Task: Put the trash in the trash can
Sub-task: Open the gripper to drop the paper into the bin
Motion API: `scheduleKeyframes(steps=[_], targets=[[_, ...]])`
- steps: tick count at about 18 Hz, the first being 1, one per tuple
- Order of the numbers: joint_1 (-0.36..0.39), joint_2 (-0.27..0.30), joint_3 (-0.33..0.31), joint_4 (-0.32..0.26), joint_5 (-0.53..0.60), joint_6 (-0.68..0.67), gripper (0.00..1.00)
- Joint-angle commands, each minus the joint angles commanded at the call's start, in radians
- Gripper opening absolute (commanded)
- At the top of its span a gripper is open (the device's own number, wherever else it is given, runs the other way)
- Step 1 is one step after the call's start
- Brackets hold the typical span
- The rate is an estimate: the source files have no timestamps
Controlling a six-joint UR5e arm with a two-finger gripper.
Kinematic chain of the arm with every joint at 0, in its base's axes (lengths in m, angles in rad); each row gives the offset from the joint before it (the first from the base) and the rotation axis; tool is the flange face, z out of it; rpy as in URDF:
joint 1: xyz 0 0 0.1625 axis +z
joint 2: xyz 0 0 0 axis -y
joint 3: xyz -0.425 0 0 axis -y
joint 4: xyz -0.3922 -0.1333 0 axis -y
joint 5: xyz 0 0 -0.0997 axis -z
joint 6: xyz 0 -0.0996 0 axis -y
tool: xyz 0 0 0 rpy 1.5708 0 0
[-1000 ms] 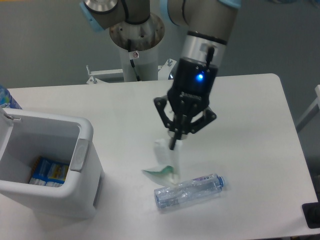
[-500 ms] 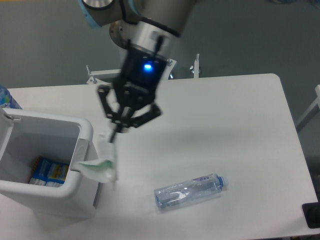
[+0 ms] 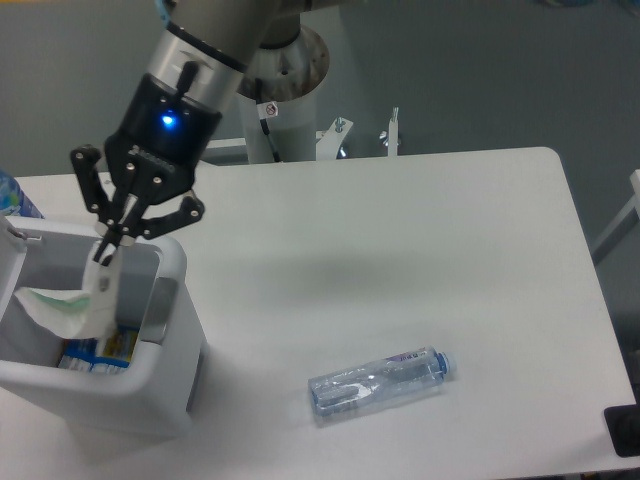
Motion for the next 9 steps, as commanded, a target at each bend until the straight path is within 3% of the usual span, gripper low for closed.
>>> scheduleKeyframes(steps=[1, 2, 6, 9], targets=[[0.0, 0.0, 0.0, 0.0, 0.0, 0.002, 0.99], [0.0, 0.0, 0.005, 0.0, 0.0, 0.0, 1.0], [0.024, -0.023, 0.034, 0.009, 0.009, 0.002, 1.0], [0.095, -0.067, 0.063, 0.009, 0.011, 0.012, 1.0]])
